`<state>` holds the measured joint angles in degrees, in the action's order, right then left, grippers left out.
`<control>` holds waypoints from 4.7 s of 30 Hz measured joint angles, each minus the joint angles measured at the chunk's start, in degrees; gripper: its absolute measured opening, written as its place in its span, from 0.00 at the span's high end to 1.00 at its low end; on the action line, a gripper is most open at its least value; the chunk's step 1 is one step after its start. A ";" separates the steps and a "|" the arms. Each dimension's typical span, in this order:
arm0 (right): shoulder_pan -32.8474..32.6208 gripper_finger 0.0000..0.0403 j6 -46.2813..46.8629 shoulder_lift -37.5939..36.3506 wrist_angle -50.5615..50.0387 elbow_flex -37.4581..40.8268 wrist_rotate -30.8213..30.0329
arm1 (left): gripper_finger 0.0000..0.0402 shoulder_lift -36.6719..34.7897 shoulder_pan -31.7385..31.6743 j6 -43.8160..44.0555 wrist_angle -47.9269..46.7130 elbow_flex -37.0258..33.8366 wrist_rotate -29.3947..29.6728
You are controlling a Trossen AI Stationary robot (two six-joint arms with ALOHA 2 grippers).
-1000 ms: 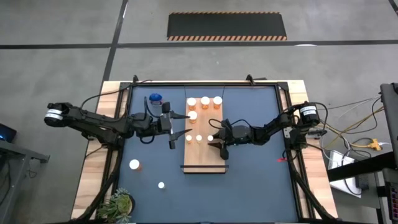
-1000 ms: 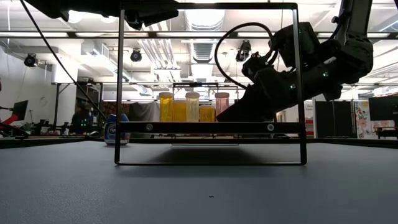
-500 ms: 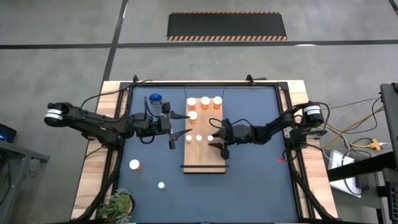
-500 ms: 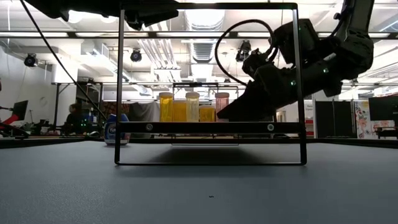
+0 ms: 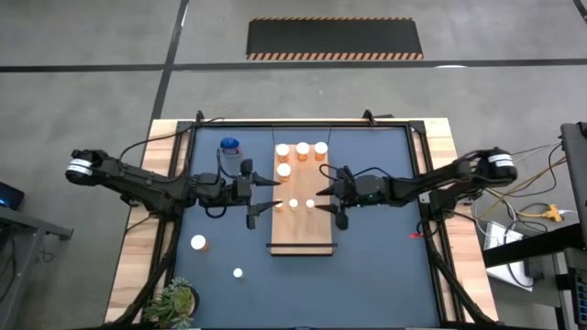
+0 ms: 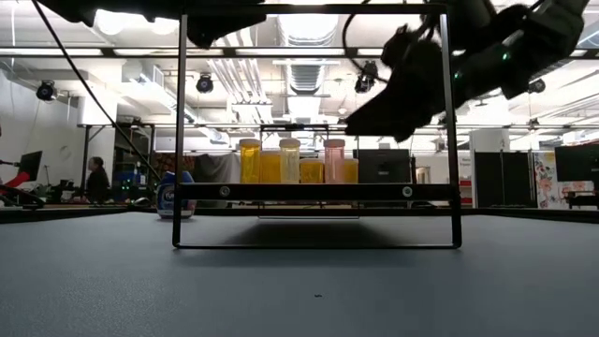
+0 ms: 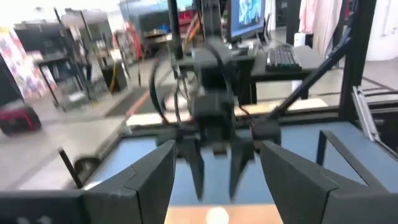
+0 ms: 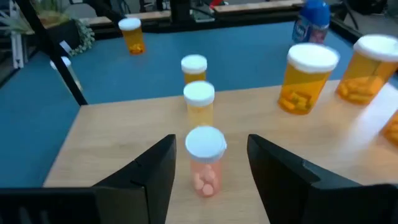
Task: Pick and place medicine bottles onto shelf by color
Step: Put the blue pill bottle on the shelf
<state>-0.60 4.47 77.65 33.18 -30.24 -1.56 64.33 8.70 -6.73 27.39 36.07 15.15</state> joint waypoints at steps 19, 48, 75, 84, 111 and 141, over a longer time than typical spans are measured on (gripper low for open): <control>-0.02 0.53 -4.36 -10.43 -8.10 -0.11 0.00 | 0.46 -1.98 -11.55 1.83 -68.25 17.95 8.63; -0.02 0.53 -4.63 -10.41 -8.10 -0.13 0.02 | 0.46 23.29 -55.26 -28.14 -74.39 27.08 -5.75; -0.02 0.53 -5.00 -10.39 -9.41 -0.11 0.04 | 0.61 14.66 -41.23 -29.35 -88.30 33.57 3.37; -0.02 0.53 -4.91 -10.38 -9.30 -0.13 0.04 | 0.57 6.70 -15.56 -28.57 -101.31 46.19 4.42; -0.02 0.53 -3.56 -10.36 -8.68 -0.09 0.28 | 0.60 22.75 14.59 -49.63 -93.02 47.33 -0.28; -0.55 0.53 -2.97 -10.36 -8.70 0.00 0.52 | 0.60 25.60 4.12 -68.61 -80.99 42.21 -16.84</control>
<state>-1.15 1.50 67.29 24.48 -30.24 -1.04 89.93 12.82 -75.34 -53.61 78.28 -1.69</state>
